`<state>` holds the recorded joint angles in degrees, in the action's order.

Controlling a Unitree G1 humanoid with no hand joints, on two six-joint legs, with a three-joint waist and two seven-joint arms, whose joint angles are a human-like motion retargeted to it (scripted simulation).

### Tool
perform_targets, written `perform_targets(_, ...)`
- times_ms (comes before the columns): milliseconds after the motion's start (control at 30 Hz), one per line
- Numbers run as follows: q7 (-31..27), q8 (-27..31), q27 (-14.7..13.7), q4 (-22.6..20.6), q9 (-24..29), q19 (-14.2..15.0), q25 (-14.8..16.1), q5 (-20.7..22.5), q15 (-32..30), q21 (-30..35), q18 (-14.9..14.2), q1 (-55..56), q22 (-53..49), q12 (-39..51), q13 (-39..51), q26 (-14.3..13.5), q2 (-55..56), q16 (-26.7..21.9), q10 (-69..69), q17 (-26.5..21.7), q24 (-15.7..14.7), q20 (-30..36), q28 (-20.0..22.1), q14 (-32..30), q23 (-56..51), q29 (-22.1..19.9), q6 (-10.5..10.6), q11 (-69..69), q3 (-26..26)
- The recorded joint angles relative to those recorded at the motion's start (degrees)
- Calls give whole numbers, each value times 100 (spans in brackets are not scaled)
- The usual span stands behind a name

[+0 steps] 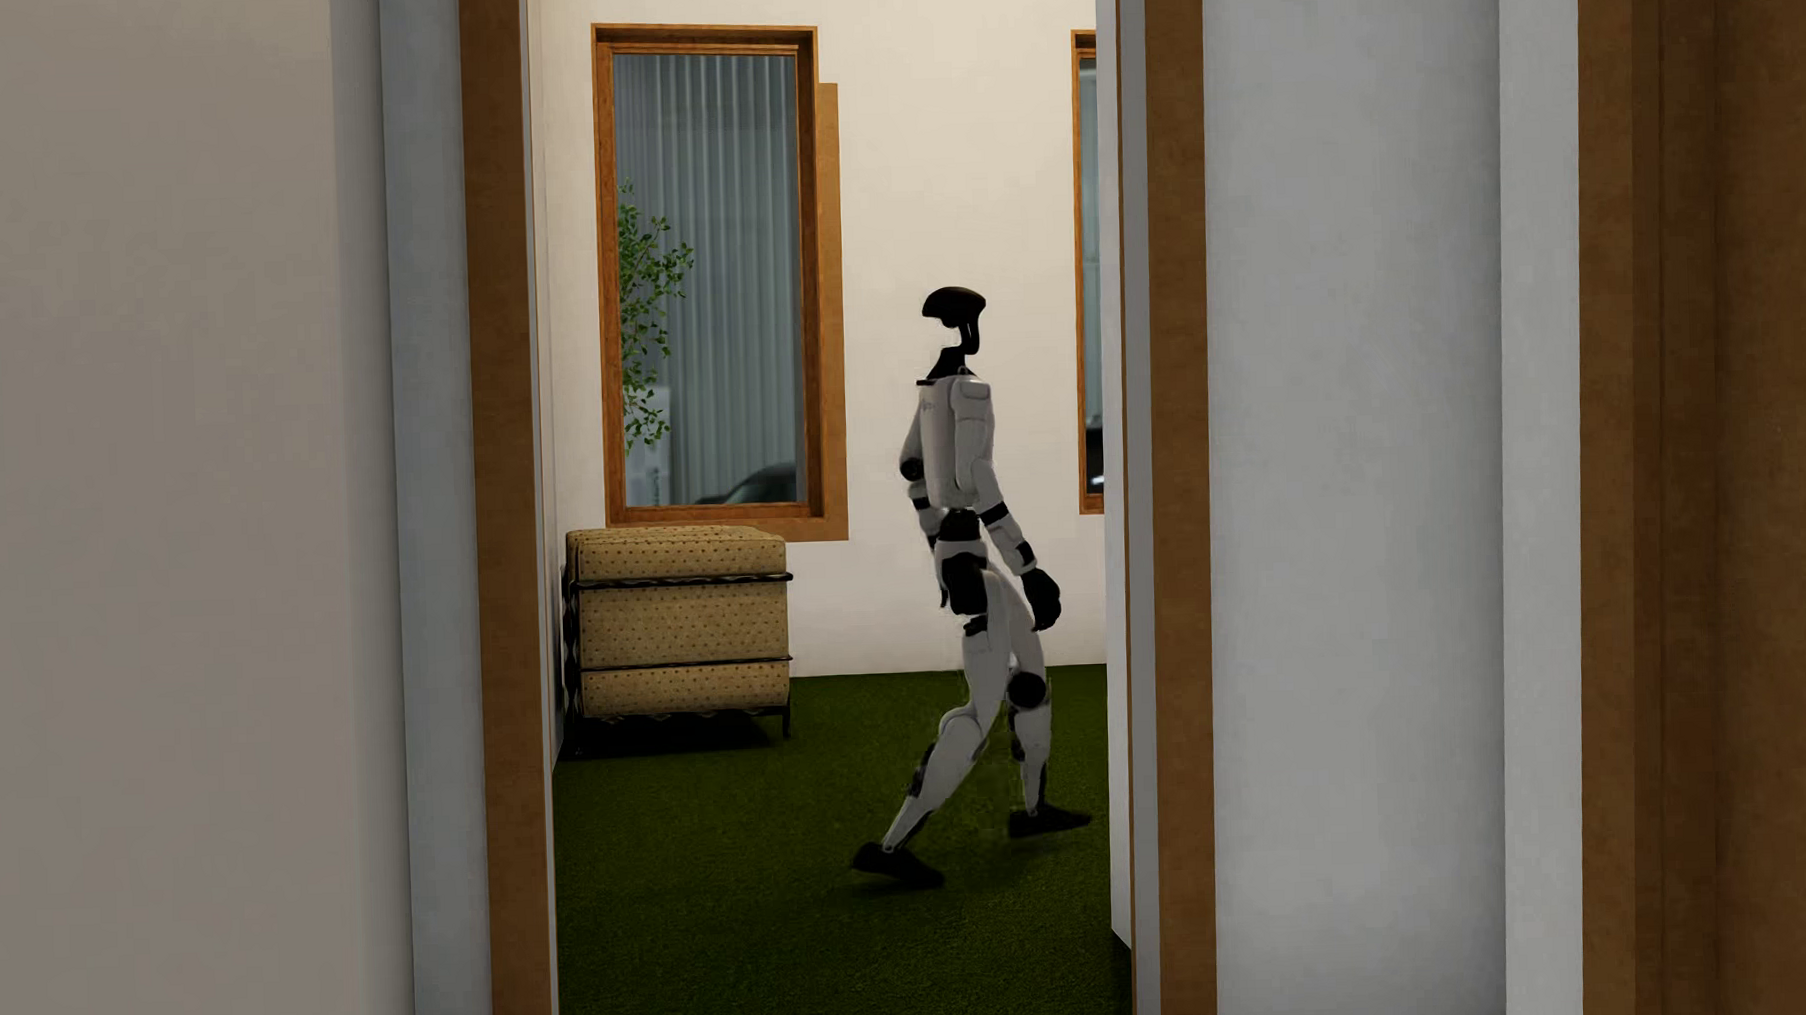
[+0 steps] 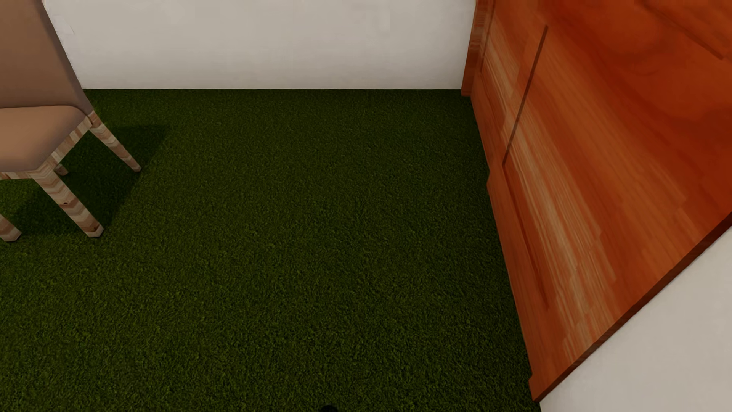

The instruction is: Go around the corner

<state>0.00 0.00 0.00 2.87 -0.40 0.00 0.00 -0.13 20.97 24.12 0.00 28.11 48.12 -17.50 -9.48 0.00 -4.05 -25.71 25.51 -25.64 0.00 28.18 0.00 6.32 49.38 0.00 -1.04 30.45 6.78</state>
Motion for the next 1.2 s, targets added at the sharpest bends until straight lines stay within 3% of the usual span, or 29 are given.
perform_targets(100,0,0,0,23,-153,0,0,-54,423,229,0,33,277,-315,-339,0,-416,153,-185,98,0,120,0,347,364,0,59,-12,79)
perform_targets(133,0,0,0,-6,-243,0,0,-128,541,311,0,65,336,-423,-484,0,-581,208,-122,121,0,164,0,-52,503,0,81,-59,118)
perform_targets(200,0,0,0,-110,-443,0,0,-321,562,404,0,423,406,-573,-754,0,-851,301,364,187,0,247,0,-1415,764,0,79,-171,80)
perform_targets(233,0,0,0,-229,-465,0,0,-454,356,343,0,641,439,-577,-878,0,-994,328,803,259,0,262,0,-1714,878,0,4,-193,-4)
perform_targets(300,0,0,0,-365,-407,0,0,-654,-656,230,0,685,394,-492,-1068,0,-1129,325,1380,393,0,193,0,-1535,1057,0,-62,-50,-24)
perform_targets(400,0,0,0,-445,-511,0,0,-904,-3158,328,0,343,40,-291,-928,0,-326,261,1296,373,0,-130,0,-1126,1083,0,-36,983,17)
perform_targets(467,0,0,0,-590,-423,0,0,-947,-3949,-40,0,-22,-241,-71,-661,0,392,90,1093,313,0,-329,0,-940,811,0,5,2080,-170)
perform_targets(500,0,0,0,-625,-332,0,0,-904,-3673,-263,0,-230,-335,96,-505,0,762,-36,970,268,0,-390,0,-836,591,0,49,2668,-263)
perform_targets(600,0,0,0,-681,17,0,0,-687,-1278,-774,0,-733,-375,711,51,0,1606,-415,729,87,0,-613,0,-585,-61,0,249,3675,-796)
perform_targets(667,0,0,0,-621,164,0,0,-566,-728,-904,0,-958,-301,1080,335,0,2014,-586,593,-39,0,-829,0,-433,-398,0,408,3206,-1096)
perform_targets(767,0,0,0,-533,223,0,0,-315,-1000,-870,0,-1251,-412,1414,472,0,2290,-712,355,-151,0,-1065,0,-225,-654,0,541,1607,-1218)
perform_targets(867,0,0,0,-542,96,0,0,-175,-1396,-697,0,-1424,-750,1447,362,0,2094,-719,251,-103,0,-1013,0,-18,-466,0,515,398,-1378)
perform_targets(967,0,0,0,-661,-188,0,0,-336,-1294,-735,0,-1400,-856,1348,18,0,1670,-629,304,122,0,-820,0,190,102,0,278,-49,-1326)
perform_targets(1067,0,0,0,-728,-371,0,0,-436,-1100,-311,0,-1571,-558,1077,-183,0,1291,-491,207,298,0,-728,0,399,919,0,-19,-486,-787)
perform_targets(1200,0,0,0,-704,-497,0,0,-425,-1170,-57,0,-1934,660,531,-259,0,1257,-54,15,344,0,-347,0,764,1327,0,-96,-493,-393)
